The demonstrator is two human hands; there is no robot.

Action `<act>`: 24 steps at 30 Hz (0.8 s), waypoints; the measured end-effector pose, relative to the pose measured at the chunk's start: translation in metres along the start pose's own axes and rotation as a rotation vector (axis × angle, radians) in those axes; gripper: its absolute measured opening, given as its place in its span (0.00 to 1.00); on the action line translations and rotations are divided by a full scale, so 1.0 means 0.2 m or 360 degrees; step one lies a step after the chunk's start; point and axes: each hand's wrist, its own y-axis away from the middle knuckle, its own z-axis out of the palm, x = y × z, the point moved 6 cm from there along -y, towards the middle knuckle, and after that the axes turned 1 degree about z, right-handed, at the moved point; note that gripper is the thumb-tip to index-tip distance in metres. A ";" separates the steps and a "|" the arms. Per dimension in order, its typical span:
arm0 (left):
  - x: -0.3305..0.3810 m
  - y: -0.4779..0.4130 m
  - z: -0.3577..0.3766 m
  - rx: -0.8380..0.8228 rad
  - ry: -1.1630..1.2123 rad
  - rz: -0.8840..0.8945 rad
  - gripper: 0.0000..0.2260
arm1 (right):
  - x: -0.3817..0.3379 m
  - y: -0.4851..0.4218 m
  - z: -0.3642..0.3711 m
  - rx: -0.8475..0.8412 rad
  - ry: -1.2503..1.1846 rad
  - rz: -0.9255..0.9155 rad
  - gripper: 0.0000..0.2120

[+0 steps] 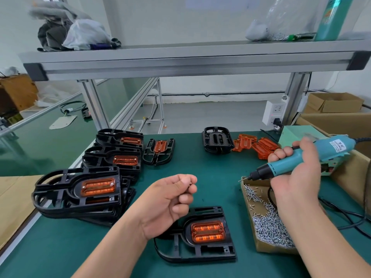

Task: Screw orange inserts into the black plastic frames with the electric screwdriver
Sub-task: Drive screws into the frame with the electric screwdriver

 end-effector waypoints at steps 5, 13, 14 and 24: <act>-0.02 0.01 0.00 -0.0025 -0.0034 -0.0023 0.07 | 0.07 0.11 0.12 -0.0146 0.0069 0.0114 0.10; -0.04 0.02 0.03 -0.0080 -0.0279 0.0038 0.07 | 0.14 0.24 0.18 -0.0336 0.0105 0.0197 0.10; -0.04 0.02 0.04 -0.0096 -0.0306 0.0057 0.06 | 0.15 0.25 0.17 -0.0333 0.0113 0.0208 0.09; -0.06 0.04 0.08 -0.0185 -0.0410 0.0028 0.05 | 0.16 0.28 0.12 -0.0390 0.0158 0.0261 0.08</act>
